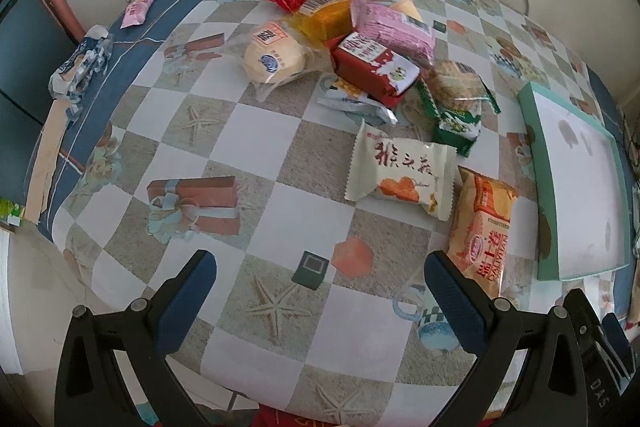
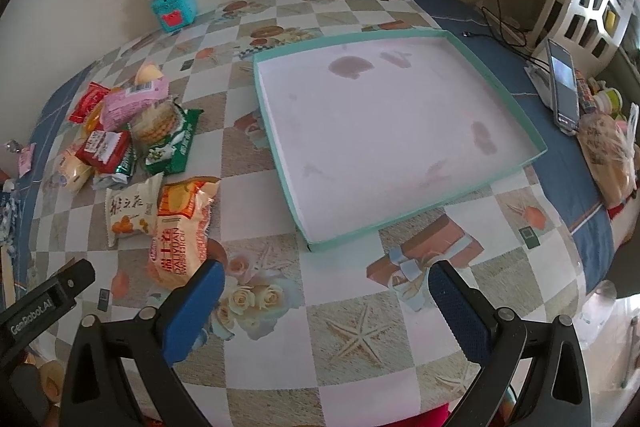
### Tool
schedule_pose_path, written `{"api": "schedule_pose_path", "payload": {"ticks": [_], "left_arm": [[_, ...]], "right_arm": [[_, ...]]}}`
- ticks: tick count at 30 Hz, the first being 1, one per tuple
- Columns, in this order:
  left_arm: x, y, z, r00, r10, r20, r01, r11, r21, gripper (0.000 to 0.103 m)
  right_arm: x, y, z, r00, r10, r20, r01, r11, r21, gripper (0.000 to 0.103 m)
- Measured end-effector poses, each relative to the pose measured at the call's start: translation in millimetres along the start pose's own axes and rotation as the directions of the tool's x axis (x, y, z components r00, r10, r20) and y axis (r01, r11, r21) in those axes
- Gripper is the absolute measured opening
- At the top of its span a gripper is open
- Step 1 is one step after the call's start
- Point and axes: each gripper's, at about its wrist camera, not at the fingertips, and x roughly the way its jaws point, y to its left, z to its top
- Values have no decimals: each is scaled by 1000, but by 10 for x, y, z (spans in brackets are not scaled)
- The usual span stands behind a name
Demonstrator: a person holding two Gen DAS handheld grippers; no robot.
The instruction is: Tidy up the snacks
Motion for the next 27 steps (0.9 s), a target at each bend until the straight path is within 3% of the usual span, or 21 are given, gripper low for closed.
{"api": "schedule_pose_path", "payload": {"ticks": [12, 17, 24, 27], "left_arm": [[-6, 182, 56, 999, -10, 54, 13, 999, -48, 103], [9, 325, 107, 997, -30, 77, 37, 995, -89, 103], [40, 574, 200, 989, -81, 122, 101, 980, -171, 103], [87, 622, 230, 986, -113, 124, 135, 973, -189, 103]], "right_arm": [[-143, 191, 43, 992, 79, 97, -74, 996, -56, 103], [-104, 323, 96, 984, 148, 102, -142, 987, -70, 103], [94, 614, 123, 966, 255, 34, -250, 962, -111, 103], [198, 721, 111, 966, 257, 0, -255, 958, -131, 103]]}}
